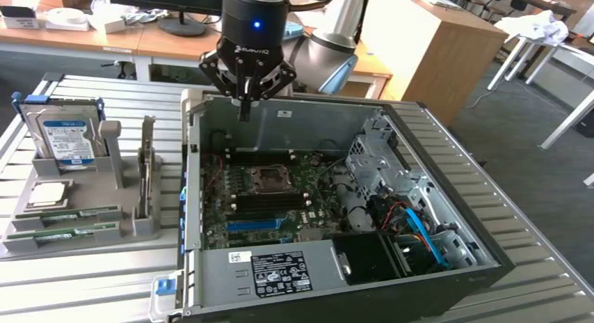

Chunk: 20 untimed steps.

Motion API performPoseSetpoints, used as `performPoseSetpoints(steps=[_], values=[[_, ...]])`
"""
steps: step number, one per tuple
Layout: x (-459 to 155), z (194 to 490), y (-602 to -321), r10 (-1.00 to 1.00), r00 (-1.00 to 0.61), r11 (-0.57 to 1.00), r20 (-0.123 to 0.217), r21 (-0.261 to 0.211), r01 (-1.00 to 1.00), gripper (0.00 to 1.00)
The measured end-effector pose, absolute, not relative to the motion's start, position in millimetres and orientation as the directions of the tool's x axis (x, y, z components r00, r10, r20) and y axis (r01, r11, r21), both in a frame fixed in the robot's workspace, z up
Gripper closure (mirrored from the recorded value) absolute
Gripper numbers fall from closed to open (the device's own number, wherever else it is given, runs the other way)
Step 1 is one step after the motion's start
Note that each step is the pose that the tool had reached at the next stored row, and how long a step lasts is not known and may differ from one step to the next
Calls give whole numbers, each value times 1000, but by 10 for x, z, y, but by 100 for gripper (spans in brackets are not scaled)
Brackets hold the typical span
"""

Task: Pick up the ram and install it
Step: 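Reach for the ram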

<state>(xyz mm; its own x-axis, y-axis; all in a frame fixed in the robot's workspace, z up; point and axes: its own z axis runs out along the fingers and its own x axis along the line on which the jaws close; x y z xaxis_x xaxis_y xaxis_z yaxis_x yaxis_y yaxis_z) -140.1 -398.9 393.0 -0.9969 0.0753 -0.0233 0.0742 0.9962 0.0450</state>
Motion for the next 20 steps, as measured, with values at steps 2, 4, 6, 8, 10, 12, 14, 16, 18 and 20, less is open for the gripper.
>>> performPoseSetpoints(steps=[2, 4, 6, 8, 10, 12, 14, 16, 18, 20], values=[[-1428, 3930, -3989, 75, -997, 996, -23, 45, 74, 90], [-1456, 3929, -3988, 75, -997, 996, -23, 45, 74, 90], [-1486, 3929, -3989, 75, -997, 996, -23, 45, 74, 90], [-1515, 3929, -3989, 75, -997, 996, -23, 45, 74, 90], [-1549, 3928, -3989, 75, -997, 996, -23, 45, 74, 90], [-1586, 3927, -3989, 75, -997, 996, -23, 45, 74, 90], [-1626, 3927, -3989, 75, -997, 996, -23, 45, 74, 90], [-1669, 3926, -3988, 75, -997, 996, -23, 45, 74, 90], [-1708, 3925, -3989, 75, -997, 996, -23, 45, 74, 90], [-1748, 3924, -3988, 75, -997, 996, -23, 45, 74, 90]])
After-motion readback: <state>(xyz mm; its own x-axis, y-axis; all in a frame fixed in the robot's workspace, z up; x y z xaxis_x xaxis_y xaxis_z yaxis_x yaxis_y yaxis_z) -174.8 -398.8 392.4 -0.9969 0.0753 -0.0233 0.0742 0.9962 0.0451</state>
